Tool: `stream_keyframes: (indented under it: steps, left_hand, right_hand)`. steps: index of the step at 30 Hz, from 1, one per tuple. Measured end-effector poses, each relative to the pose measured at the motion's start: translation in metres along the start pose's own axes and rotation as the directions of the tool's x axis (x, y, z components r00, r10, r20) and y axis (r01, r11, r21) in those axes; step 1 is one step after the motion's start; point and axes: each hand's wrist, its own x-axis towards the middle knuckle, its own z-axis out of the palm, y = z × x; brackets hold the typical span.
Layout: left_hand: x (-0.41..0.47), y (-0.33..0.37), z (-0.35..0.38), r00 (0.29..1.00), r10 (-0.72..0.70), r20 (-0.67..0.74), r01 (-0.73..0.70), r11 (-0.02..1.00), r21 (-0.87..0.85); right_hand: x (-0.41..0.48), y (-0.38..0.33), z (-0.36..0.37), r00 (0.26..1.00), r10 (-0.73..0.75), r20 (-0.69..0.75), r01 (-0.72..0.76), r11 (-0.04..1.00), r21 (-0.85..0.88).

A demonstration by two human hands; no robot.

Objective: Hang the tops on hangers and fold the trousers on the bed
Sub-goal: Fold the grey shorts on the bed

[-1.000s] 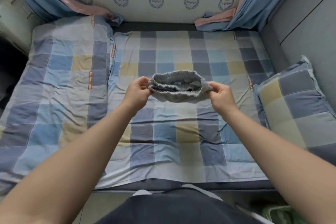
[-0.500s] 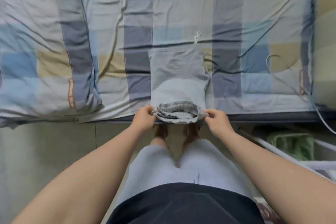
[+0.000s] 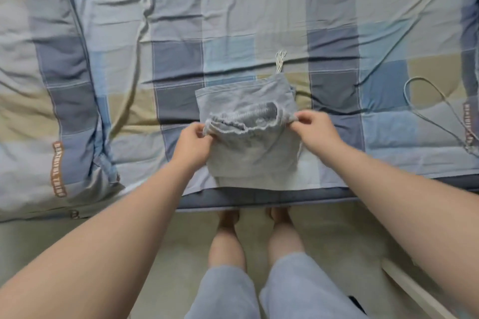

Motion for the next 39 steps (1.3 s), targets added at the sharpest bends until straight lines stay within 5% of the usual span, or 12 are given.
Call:
stream_keyframes:
  steps: [5,12,19,24,35,39]
  left_hand:
    - [0.074,0.022,0.012,0.996,0.057,-0.072,-0.056,0.998,0.015]
    - [0.108,-0.033,0.058,0.967,-0.197,-0.163,0.204,0.979,0.027]
    - [0.121,-0.06,0.081,0.971,-0.23,-0.07,0.214,0.959,-0.188]
    - [0.118,-0.055,0.085,0.984,-0.177,-0.02,0.172,0.972,-0.163]
    - [-0.01,-0.012,0.027,0.948,-0.258,0.188,0.296,0.93,-0.219]
    - [-0.082,0.008,-0.01,0.954,-0.201,0.224,0.249,0.946,-0.209]
  right_hand:
    - [0.081,-0.019,0.012,1.0,-0.019,-0.011,0.019,1.0,-0.025]
    - [0.13,0.046,0.038,0.97,0.229,-0.076,-0.235,0.969,-0.077]
    - [0.14,0.091,0.053,0.959,0.282,0.027,-0.283,0.956,0.073]
    - [0.138,0.091,0.06,0.939,0.23,0.255,-0.273,0.95,0.151]
    - [-0.005,0.043,-0.012,0.8,0.423,0.425,-0.57,0.758,0.317]
    - [-0.097,0.016,-0.034,0.821,0.426,0.38,-0.568,0.675,0.471]
